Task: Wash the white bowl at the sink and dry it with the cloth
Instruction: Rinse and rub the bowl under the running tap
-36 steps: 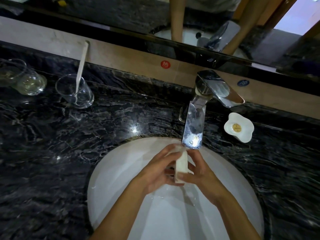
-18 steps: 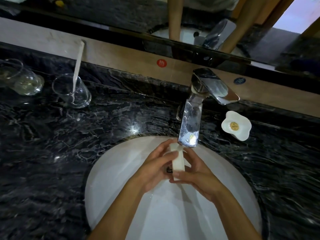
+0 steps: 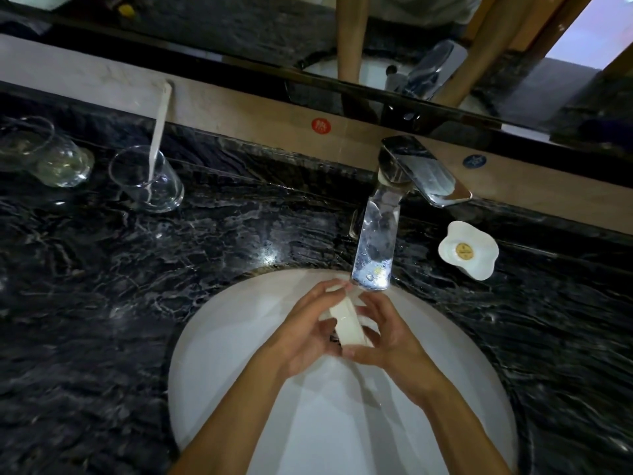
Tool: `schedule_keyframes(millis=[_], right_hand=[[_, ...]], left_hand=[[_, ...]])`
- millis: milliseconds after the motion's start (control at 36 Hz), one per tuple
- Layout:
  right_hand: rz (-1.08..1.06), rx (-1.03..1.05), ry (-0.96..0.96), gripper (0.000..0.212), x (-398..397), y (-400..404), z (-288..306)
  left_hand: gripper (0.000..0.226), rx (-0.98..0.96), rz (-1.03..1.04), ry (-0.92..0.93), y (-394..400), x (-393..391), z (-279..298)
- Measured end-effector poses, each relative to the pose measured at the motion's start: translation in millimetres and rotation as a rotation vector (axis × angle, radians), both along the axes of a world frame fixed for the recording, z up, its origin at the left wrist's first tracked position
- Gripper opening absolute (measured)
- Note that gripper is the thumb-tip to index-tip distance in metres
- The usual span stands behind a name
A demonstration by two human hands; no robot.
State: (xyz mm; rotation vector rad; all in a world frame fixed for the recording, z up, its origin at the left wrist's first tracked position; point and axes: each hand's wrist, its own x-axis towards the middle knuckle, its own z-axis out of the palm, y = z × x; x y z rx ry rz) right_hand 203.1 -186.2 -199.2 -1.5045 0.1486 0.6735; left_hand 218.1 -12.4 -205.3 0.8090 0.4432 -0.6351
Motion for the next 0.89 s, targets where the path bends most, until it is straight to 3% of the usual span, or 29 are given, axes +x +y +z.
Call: schedule_keyframes(millis=[83, 194, 361, 722, 806, 889], right_hand=[[-0.016, 0.005, -0.025, 0.086, 4, -4, 3], [-0.036, -0.014, -0.024, 0.076, 4, -4, 7], [-0.073, -0.058, -0.032, 0.064, -4, 2, 6], [-0.142, -0.055, -0.013, 0.08, 1, 2, 9], [-0.121, -0.033, -0.002, 0.066, -1, -1, 10], [-0.119, 0.003, 0.01, 0.053, -4, -2, 12]], left_hand=[[0.041, -0.012, 0.012, -0.041, 1, -1, 0], [0.021, 0.049, 0.043, -0.074, -3, 2, 4], [0.031, -0.02, 0.116, -0.102, 0, 1, 4], [0.062, -0.219, 0.195, -0.105, 1, -3, -13], [0.055, -0.215, 0.188, -0.086, -4, -4, -13], [0.034, -0.211, 0.198, -0.047, -10, -6, -12]])
